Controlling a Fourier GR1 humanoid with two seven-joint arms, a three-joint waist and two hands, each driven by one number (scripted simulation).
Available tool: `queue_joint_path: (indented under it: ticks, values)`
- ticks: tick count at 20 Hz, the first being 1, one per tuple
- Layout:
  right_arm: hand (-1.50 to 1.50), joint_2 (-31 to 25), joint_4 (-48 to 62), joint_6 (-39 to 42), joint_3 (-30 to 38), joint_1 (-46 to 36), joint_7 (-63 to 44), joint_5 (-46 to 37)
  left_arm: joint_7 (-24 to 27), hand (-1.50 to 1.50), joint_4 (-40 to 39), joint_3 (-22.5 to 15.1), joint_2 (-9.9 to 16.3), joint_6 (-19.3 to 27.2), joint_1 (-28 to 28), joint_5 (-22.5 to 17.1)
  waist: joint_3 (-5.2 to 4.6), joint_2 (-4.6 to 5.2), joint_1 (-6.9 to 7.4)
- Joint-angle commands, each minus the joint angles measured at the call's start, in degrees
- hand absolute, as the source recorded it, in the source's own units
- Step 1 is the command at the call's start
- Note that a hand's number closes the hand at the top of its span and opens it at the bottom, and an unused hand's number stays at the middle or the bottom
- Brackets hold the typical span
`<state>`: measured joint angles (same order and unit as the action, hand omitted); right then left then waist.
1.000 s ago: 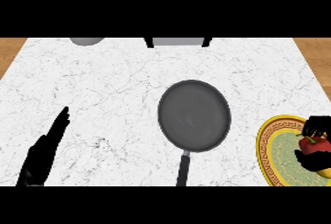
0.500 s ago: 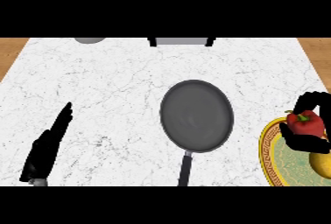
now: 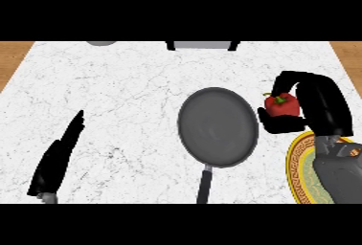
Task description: Pick the bell pepper from the plate and place it in the pan
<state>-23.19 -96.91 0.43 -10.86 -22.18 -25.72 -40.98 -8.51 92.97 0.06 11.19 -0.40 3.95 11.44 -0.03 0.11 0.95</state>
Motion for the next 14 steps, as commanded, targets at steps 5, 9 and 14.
queue_joint_path:
  ticks: [5,9,14]
  values:
    - [1.50,14.26,24.70,-5.90,-2.60,-12.59,2.95,-2.36,0.72,0.00,0.98,1.74,1.39,-2.07,0.67,-1.36,0.04,0.16,0.60]
    - [1.50,17.09,36.24,-6.53,-2.32,-16.72,5.40,-4.33,-1.70,0.00,1.64,0.97,-0.20,-0.86,-0.40,-0.21,0.04,0.10,0.20]
    - [1.50,20.28,53.50,-5.84,-4.30,-25.07,8.87,-7.60,0.51,0.00,-2.60,0.63,-0.26,-1.27,-3.61,0.26,0.03,0.82,1.62]
